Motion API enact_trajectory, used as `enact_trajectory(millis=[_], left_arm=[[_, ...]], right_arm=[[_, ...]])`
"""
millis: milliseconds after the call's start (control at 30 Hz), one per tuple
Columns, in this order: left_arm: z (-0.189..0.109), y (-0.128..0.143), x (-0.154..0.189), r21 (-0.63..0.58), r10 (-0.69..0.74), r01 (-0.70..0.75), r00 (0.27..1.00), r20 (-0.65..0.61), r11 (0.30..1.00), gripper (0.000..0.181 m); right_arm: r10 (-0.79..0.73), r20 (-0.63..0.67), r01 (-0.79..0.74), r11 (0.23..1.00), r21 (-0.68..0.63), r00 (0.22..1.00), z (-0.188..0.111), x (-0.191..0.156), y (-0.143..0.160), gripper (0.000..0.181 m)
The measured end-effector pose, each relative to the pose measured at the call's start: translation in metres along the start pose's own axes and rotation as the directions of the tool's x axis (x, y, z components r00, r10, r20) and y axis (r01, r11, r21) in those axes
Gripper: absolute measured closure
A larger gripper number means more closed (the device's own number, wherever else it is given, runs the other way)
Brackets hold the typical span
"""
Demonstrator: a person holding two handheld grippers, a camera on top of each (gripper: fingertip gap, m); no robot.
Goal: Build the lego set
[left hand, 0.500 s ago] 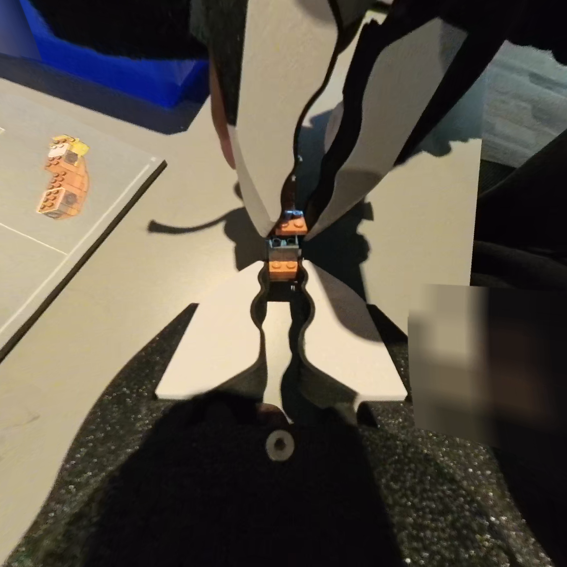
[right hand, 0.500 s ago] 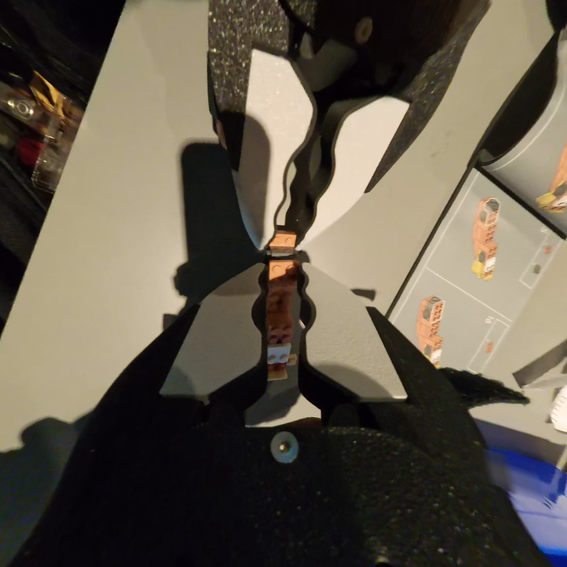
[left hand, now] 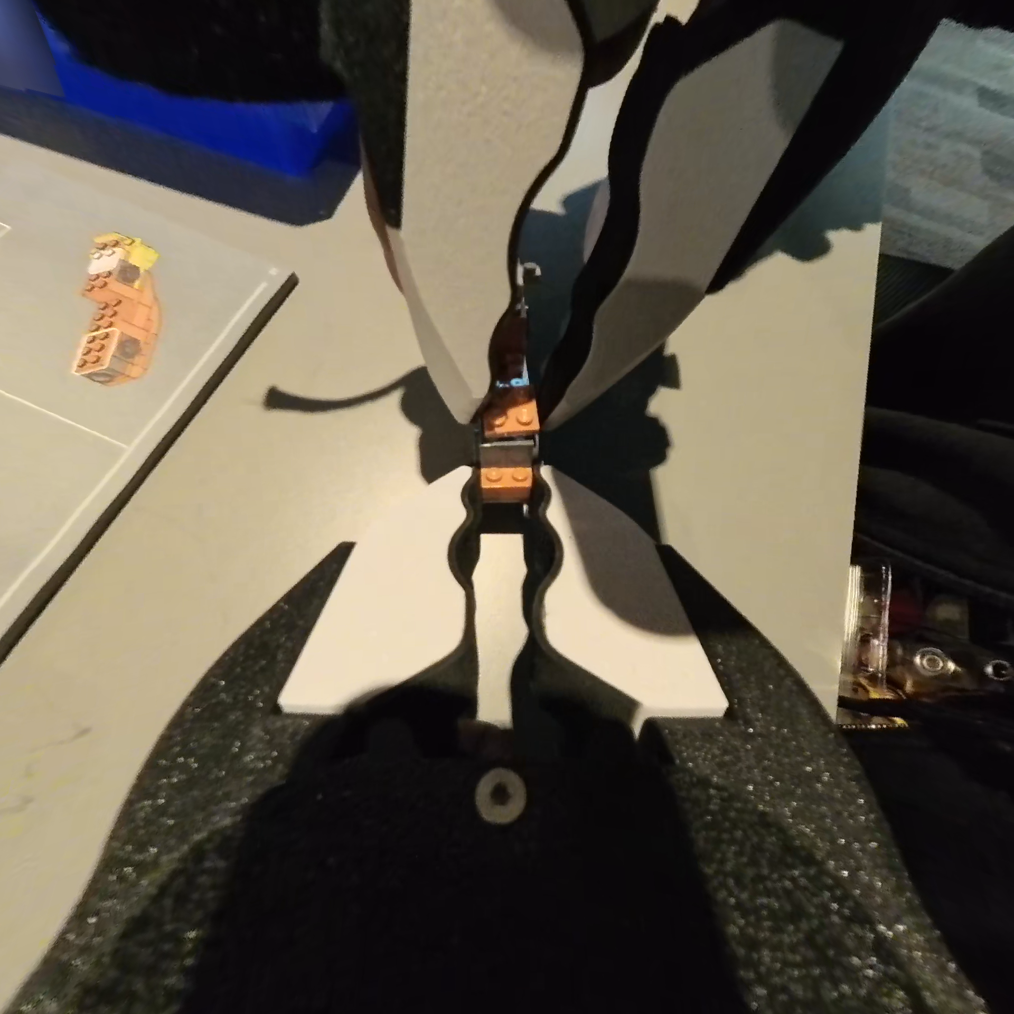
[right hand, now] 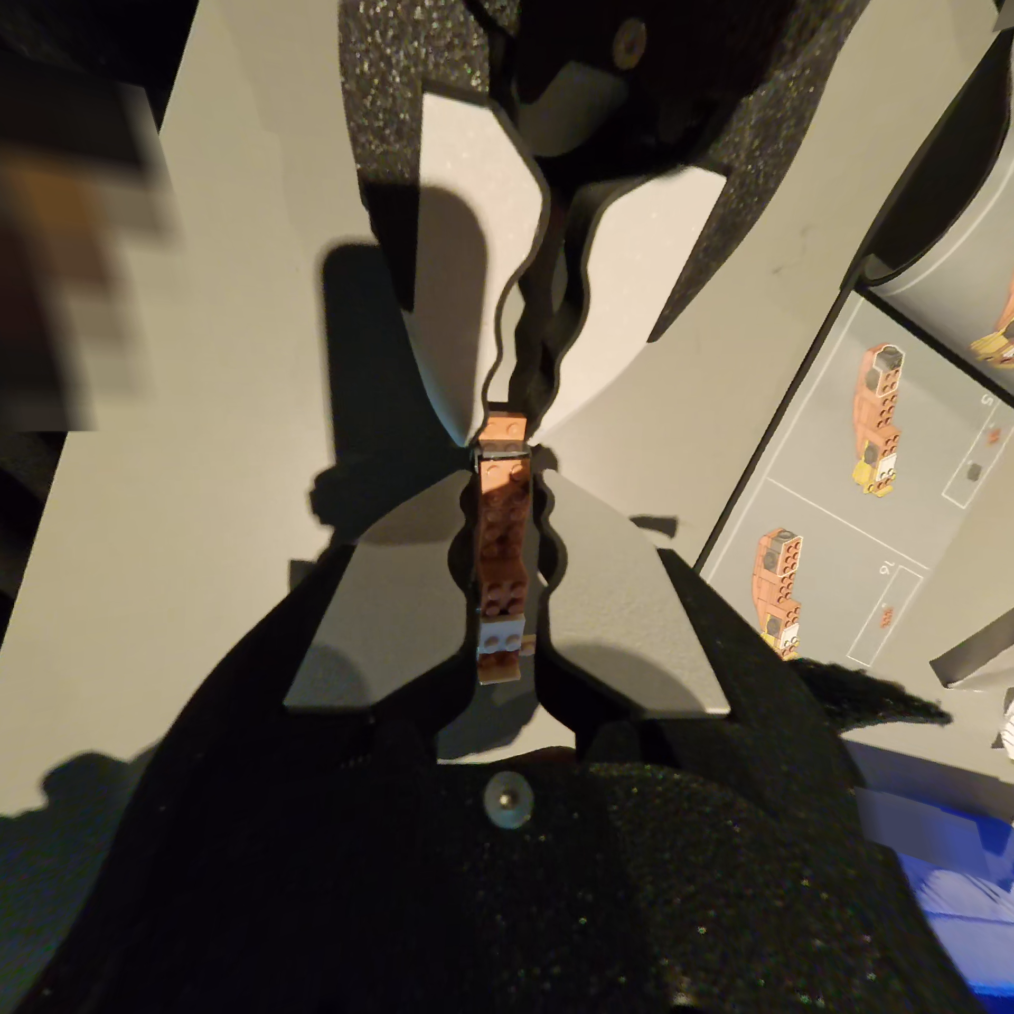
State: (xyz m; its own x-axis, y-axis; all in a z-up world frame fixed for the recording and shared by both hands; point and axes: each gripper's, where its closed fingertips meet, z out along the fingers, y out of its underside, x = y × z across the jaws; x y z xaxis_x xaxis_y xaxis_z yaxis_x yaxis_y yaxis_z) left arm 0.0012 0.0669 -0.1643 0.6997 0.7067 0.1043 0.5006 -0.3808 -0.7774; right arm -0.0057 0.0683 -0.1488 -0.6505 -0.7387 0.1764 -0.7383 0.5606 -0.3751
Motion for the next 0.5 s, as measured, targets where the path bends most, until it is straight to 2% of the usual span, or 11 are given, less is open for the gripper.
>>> enact_trajectory(millis=[500], left_arm=[[-0.0004, -0.0003, 0.0011, 0.004, -0.003, 0.003, 1.000, -0.013, 1.000, 0.165]], right_arm=[[0.031, -0.003, -0.031, 0.999, 0.009, 1.000, -0.0085, 0.0016, 0.0083, 0.161]])
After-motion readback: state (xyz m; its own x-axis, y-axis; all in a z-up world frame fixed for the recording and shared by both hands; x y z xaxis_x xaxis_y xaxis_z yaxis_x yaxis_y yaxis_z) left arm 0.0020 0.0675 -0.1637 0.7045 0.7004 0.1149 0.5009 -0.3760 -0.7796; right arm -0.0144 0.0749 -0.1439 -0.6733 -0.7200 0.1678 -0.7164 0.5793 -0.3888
